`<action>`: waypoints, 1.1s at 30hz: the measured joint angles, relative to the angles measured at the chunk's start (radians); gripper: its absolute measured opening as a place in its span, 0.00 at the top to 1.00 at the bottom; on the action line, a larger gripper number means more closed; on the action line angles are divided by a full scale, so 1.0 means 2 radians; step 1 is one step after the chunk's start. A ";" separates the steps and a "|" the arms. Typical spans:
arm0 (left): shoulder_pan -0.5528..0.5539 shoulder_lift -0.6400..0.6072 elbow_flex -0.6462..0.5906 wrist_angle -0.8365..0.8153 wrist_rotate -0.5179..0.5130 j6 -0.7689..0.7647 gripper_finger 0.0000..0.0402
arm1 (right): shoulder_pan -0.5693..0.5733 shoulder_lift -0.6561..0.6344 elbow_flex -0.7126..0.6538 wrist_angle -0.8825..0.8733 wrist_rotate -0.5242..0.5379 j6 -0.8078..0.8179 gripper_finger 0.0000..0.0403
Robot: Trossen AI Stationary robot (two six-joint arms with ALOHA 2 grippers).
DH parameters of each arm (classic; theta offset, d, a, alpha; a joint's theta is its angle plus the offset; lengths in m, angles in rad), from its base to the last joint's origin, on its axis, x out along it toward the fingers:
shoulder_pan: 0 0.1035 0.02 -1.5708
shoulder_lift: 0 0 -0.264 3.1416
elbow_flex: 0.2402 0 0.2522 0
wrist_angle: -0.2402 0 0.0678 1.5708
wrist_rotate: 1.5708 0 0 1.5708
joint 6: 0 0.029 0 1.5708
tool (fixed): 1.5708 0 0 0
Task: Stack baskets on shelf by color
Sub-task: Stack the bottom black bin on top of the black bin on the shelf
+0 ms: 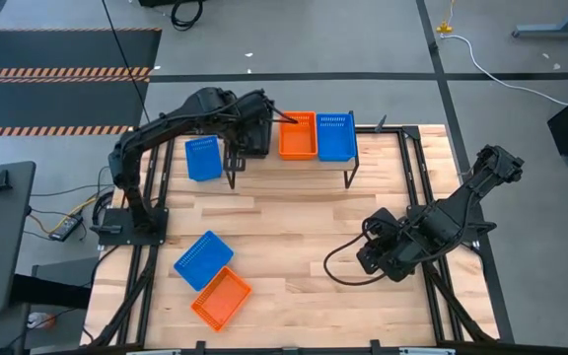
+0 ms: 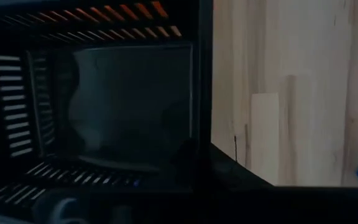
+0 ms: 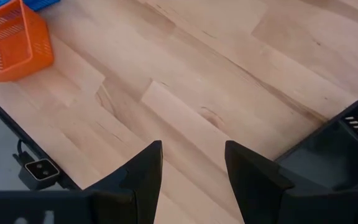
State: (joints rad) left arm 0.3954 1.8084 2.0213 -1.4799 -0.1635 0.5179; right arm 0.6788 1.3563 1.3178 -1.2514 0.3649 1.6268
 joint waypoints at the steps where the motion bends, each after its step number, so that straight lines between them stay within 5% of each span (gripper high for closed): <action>1: 0.003 0.000 0.000 -0.004 0.000 0.000 0.98 | 0.000 0.000 0.000 0.000 0.000 0.000 0.55; 22: 0.022 0.000 0.000 -0.009 0.024 0.009 0.97 | 0.000 0.000 0.000 0.001 0.000 -0.003 0.55; 33: 0.022 0.000 0.000 -0.008 0.025 -0.001 0.82 | 0.000 0.000 0.000 0.002 0.000 -0.003 0.55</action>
State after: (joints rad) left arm 0.4385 1.8084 2.0216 -1.4967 -0.1139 0.5162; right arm 0.6788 1.3563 1.3178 -1.2469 0.3648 1.6203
